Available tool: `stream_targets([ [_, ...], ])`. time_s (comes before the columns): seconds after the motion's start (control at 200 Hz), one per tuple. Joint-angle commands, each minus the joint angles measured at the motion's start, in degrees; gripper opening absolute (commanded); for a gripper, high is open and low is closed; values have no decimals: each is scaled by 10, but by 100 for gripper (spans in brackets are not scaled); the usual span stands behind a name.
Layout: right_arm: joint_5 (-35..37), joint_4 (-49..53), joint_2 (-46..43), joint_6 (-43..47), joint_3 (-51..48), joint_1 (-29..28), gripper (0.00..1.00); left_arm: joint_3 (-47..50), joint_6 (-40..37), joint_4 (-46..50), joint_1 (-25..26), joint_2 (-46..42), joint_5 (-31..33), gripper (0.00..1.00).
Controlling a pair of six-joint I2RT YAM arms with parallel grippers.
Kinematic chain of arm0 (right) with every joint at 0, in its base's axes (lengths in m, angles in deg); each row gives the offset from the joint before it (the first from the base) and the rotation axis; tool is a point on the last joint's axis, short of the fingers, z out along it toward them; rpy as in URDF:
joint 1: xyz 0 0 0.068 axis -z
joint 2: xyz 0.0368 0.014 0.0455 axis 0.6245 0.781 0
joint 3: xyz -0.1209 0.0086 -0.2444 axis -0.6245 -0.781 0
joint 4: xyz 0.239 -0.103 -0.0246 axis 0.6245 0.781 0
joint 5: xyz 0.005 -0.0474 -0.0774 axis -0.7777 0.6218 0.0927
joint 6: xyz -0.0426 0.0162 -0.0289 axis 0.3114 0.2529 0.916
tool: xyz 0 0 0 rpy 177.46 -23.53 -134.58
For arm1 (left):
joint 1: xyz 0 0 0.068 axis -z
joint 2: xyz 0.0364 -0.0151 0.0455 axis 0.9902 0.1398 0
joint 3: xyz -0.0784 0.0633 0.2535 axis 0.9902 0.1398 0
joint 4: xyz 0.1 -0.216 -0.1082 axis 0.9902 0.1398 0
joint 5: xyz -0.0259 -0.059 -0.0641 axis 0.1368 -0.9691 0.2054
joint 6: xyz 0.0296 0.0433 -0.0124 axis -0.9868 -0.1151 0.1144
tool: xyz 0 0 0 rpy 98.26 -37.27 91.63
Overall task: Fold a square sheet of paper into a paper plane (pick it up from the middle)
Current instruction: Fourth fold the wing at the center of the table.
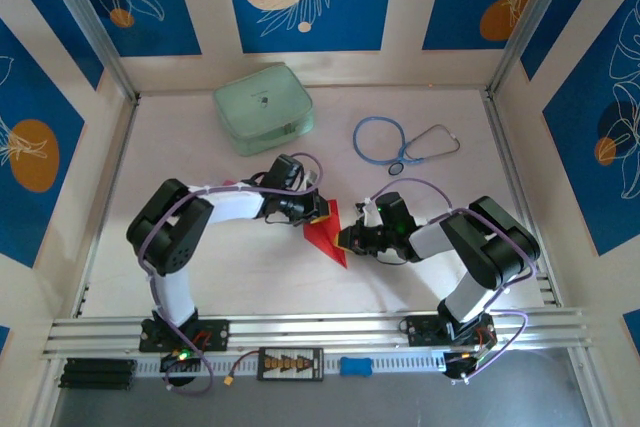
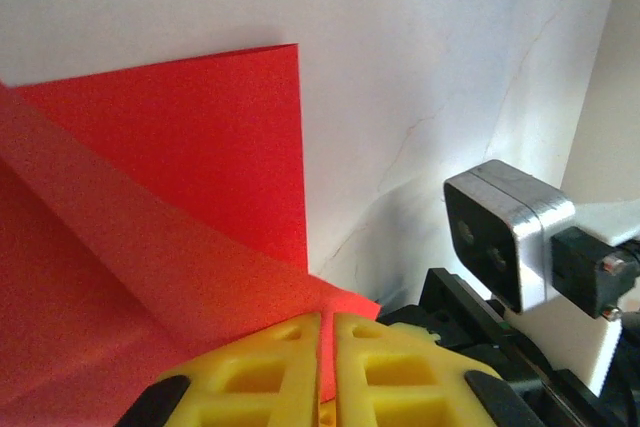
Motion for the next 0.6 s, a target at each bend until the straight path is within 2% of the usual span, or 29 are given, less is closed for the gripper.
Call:
stream_targets([
  [0.0,-17,8,13,7,12,2,11,-17,7,-11,7,14,-8,13],
  [0.595,-6,62,-16,28,15,5,20,-26,14,3,7,32,22,12],
])
